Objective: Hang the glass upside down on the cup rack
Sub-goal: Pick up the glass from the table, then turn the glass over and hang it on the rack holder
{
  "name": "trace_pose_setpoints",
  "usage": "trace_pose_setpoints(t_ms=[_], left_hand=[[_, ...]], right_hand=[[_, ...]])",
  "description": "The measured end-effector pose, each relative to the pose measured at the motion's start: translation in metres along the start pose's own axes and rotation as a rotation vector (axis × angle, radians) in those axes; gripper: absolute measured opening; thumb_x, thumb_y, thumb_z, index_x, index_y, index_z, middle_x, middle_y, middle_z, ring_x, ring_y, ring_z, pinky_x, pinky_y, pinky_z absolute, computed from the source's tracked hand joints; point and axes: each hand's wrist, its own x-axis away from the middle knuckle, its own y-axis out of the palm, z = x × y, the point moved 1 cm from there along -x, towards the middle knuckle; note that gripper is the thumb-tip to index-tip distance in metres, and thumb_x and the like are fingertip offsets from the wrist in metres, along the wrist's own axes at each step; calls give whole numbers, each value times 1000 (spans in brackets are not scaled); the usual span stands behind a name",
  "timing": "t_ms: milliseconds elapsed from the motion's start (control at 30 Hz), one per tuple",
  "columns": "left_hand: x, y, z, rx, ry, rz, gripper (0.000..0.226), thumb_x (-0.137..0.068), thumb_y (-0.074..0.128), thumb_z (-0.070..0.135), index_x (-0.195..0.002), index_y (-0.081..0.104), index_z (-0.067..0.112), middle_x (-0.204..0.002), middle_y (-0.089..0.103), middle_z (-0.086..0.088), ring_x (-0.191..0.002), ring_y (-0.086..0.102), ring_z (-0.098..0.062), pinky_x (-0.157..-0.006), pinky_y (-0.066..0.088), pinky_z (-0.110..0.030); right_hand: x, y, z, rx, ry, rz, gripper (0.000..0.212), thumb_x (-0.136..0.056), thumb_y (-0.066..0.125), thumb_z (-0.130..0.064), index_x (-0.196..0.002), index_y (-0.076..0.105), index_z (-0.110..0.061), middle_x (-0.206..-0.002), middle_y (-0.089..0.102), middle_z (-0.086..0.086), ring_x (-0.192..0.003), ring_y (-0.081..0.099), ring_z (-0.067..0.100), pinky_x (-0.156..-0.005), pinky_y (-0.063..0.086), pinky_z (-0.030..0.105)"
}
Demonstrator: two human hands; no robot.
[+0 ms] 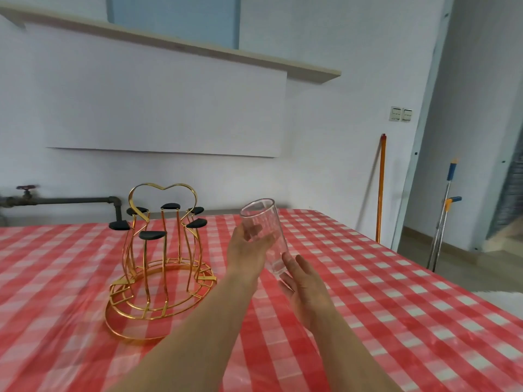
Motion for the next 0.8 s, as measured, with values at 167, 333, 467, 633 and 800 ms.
trace_pose_setpoints(t_ms=[167,333,467,633,800], left_hand=[[14,3,17,272,-43,-44,40,-72,75,23,-111,62,22,-114,68,-2,-100,65,-17,-92,50,-40],[31,2,28,471,-92,-37,48,-77,72,19,-123,58,18,-117,66,-7,-97,67,-21,-82,56,-32],[41,-4,34,506,-96,-56,53,-74,74,23,-124,58,20,-116,66,-5,-96,68,-20,-86,56,-32],[56,-13,42,387,-73,-28,70,-49,81,44,-115,63,29,-122,68,-4,-111,64,-26,-97,48,-46],[64,-22,44,316,-39,-80,59,-73,74,30,-128,55,25,-129,63,0,-114,60,-15,-81,44,-25]], right_hand=[[8,22,-5,-261,63,-81,86,-57,72,-44,-131,49,-8,-132,58,12,-124,52,30,-102,43,40],[20,45,-12,-411,-12,-164,91,-33,88,-51,-112,64,-12,-101,75,2,-96,70,18,-92,48,39],[24,54,-12,-543,-72,-200,77,-35,89,-46,-102,68,-15,-97,76,1,-97,70,18,-100,43,43],[29,63,-10,-653,-75,-273,73,-37,90,-43,-101,70,-13,-109,72,6,-122,54,24,-109,34,43],[36,68,-15,-653,-189,-321,54,-42,89,-42,-88,75,-18,-106,72,6,-110,63,20,-102,44,36]])
